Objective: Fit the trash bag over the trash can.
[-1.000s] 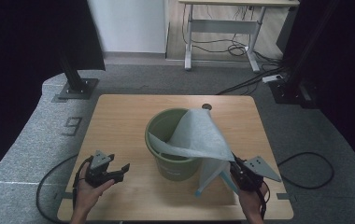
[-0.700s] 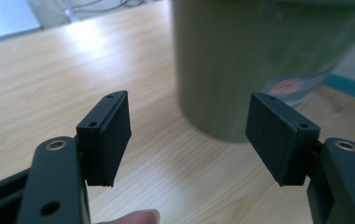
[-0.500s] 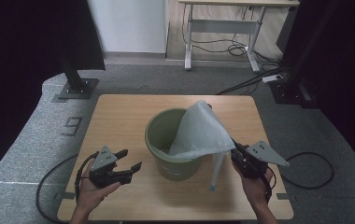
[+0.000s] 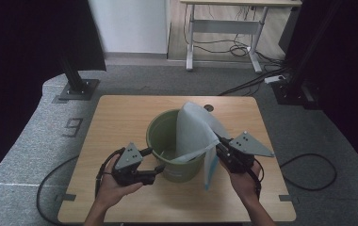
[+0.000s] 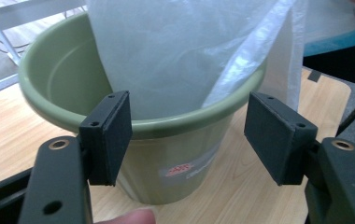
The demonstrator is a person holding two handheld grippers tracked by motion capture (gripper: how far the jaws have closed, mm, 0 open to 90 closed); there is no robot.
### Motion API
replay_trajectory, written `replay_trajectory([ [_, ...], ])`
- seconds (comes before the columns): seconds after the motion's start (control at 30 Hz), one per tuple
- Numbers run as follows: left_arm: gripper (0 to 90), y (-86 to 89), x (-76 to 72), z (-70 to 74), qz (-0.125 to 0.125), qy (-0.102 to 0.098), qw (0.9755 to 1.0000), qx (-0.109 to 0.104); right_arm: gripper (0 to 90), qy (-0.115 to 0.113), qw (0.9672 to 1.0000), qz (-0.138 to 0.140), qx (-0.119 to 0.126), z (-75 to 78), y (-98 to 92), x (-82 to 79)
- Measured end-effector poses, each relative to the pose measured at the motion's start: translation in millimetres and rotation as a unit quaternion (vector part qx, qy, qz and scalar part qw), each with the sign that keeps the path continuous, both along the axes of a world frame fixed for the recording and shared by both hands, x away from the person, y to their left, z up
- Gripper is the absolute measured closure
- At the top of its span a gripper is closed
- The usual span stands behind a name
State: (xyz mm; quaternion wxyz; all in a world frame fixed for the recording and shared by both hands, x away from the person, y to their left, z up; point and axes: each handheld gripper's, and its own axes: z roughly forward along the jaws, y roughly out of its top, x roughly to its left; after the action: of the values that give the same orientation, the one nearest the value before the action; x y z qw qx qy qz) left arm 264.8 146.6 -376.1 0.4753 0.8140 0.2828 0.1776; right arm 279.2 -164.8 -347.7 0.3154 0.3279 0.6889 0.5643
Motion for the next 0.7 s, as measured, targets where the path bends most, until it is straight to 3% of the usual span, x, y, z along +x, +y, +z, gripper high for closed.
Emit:
replay_trajectory([
  [0.3, 32.3, -7.6, 1.7, -5.4, -0.005, 0.0, 0.9999, -0.01, 88.3, 0.01, 0.9997, 0.02, -0.004, -0.9, 13.5, 0.4],
  [0.53, 32.3, -15.3, -0.2, -7.6, -0.013, -0.006, 0.9998, -0.013, 82.3, 0.018, 0.999, 0.032, -0.026, -4.6, 25.9, -2.0],
  [0.6, 32.3, -13.0, -1.3, -9.0, -0.014, -0.009, 0.9997, -0.019, 74.8, 0.026, 0.9979, 0.045, -0.039, -10.5, 27.7, -3.7],
  [0.63, 32.3, -11.9, -1.7, -9.1, -0.013, -0.009, 0.9997, -0.021, 65.9, 0.032, 0.9966, 0.058, -0.049, -14.2, 28.1, -6.7],
  [0.7, 32.2, -8.8, -2.5, -9.6, -0.01, -0.009, 0.9997, -0.023, 56.9, 0.025, 0.9962, 0.061, -0.056, -19.2, 25.9, -15.1],
])
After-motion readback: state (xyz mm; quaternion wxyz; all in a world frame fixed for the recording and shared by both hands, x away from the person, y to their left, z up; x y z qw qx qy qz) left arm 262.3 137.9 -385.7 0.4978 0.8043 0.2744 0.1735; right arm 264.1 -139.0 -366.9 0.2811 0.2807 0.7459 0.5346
